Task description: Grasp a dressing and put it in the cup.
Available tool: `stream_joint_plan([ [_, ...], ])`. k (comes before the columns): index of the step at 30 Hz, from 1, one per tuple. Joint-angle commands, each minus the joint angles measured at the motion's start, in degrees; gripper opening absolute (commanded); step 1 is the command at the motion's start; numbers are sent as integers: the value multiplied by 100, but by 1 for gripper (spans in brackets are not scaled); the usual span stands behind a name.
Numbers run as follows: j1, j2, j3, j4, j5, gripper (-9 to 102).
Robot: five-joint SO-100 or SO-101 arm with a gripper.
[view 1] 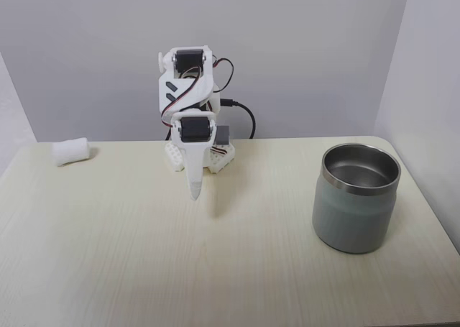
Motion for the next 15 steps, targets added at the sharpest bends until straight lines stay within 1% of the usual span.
stream_joint_plan([
  [1, 562, -26, 35, -176, 167, 0],
  [15, 624, -26, 35, -176, 281, 0],
])
